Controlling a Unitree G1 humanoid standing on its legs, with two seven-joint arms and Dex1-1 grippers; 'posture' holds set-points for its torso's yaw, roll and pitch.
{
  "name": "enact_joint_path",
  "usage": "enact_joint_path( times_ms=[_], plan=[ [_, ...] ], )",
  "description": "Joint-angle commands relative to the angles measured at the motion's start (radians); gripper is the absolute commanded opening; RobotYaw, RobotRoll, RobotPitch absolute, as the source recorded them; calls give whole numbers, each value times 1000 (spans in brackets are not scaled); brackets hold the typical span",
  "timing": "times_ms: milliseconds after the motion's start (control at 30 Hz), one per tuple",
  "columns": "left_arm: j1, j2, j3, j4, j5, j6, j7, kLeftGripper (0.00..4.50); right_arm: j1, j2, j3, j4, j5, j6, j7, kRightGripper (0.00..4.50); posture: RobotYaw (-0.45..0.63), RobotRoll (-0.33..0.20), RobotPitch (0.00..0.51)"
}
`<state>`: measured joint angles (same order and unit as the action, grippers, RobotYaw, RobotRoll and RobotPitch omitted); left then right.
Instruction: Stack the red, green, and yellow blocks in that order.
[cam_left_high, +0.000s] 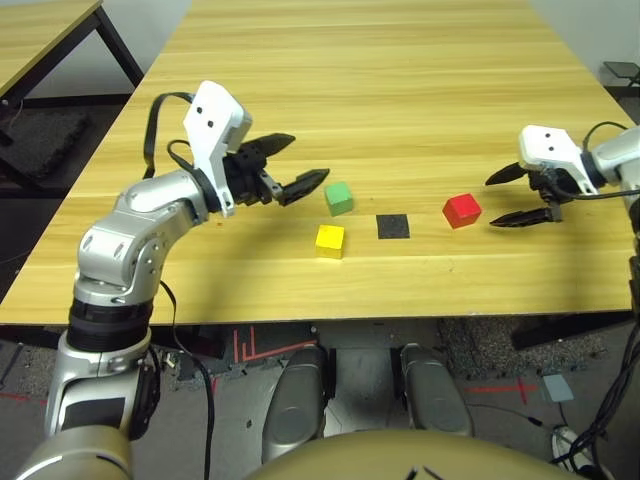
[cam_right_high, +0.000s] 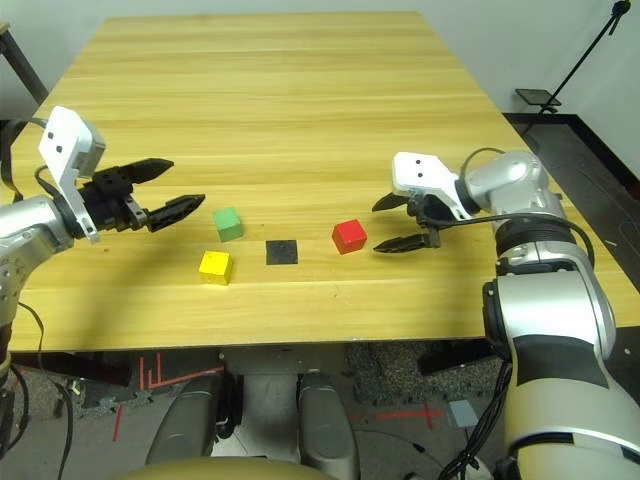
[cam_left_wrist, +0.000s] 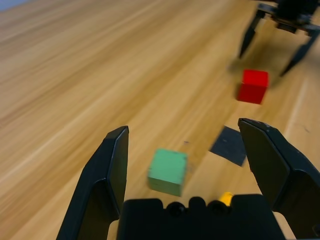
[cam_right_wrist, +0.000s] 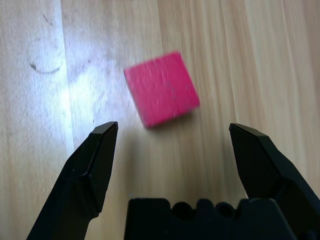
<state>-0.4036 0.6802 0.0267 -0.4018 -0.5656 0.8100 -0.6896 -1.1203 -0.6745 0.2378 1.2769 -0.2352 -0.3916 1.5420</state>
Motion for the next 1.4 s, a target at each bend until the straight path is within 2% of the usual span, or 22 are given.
enact_joint_path(
  times_ms=[33,233,300,367,533,667,900,1067,1400],
  plan=[
    [38,26,-33,-48,-15,53,-19,4470,-29,33,26,26,-39,-19,-6,4500,425,-187,66],
    [54,16,-27,-95,-17,89,7,4470,-50,74,51,43,-84,-30,-25,4500,475,-203,82],
    [54,9,-23,-106,-19,102,21,4500,-53,84,66,46,-106,-39,-40,4254,489,-206,89],
    [52,-7,-16,-116,-25,110,38,4500,-54,94,75,49,-120,-37,-55,3834,499,-208,96],
    [58,-20,-12,-135,-34,132,64,4500,-60,103,97,49,-152,-57,-67,2086,506,-217,109],
    [56,-32,-12,-131,-36,129,81,4500,-80,120,88,46,-147,-47,-74,2059,506,-227,115],
    [27,-57,-29,-95,-23,108,89,4500,-156,230,16,-35,-36,157,47,2059,496,-253,131],
    [14,-89,-54,-63,-1,77,90,4500,-113,270,94,-184,11,260,72,2059,509,-268,132],
    [20,-130,-61,-43,36,53,122,4500,-44,284,204,-451,-87,470,35,2059,557,-296,145]
  ],
)
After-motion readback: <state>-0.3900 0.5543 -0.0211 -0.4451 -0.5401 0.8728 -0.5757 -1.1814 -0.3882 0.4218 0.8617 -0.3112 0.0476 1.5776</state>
